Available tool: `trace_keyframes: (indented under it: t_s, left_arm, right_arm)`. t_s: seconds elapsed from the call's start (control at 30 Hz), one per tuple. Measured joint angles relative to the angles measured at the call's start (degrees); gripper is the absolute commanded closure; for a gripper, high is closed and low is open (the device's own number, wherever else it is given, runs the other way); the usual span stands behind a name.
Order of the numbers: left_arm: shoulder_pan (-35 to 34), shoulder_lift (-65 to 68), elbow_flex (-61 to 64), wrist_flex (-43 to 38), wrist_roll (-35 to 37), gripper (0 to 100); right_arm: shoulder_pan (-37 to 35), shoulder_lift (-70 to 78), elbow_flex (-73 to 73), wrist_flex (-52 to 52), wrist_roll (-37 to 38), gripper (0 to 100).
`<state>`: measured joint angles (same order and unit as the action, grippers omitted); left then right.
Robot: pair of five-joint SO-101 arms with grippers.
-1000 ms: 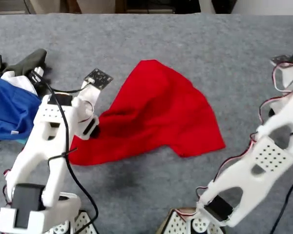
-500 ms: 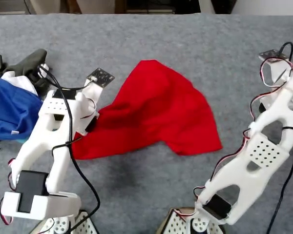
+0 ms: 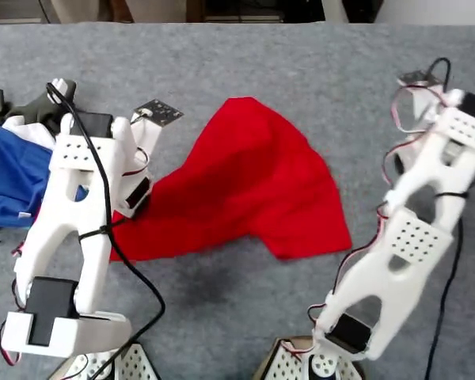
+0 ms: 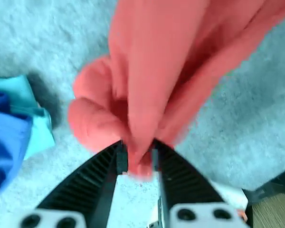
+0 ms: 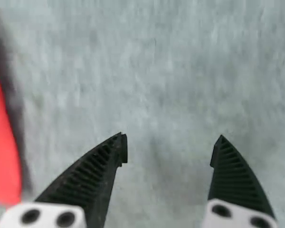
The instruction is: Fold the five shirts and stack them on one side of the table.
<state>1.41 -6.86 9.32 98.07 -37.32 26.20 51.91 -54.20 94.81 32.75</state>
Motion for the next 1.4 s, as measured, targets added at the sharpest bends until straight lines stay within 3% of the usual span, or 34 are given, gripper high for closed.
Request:
trace_keyframes:
  t_s: [0.2,0.47,0.67,0.87,1.03,1.2,1.4]
  left_arm:
    - [0.00,0.00,0.09,1.76,0.00,83]
    - [1.49,0.44,1.58,0.79,-1.14,84]
    - [4.48,0.53,8.53,-6.15,-11.78,84]
    - [4.66,0.53,9.41,-6.59,-24.26,91]
    - [2.02,2.99,10.20,-5.80,-32.97,90]
    - [-3.60,7.21,7.91,0.88,-37.27,91]
    - [-5.63,8.00,8.18,1.67,-37.45,91]
  right_arm:
    - [-1.58,5.98,0.18,-10.73,-12.40,70.6]
    - [-0.53,6.95,-0.26,-15.56,-14.86,70.6]
    - [-0.44,6.95,-0.26,-16.00,-14.86,70.6]
    - [-0.44,6.95,-0.26,-16.18,-14.86,70.6]
    - [-0.44,7.56,-0.35,-16.18,-14.86,70.6]
    - [-0.44,7.74,-0.35,-16.18,-14.86,70.6]
    - [-0.44,7.74,-0.35,-16.18,-14.86,70.6]
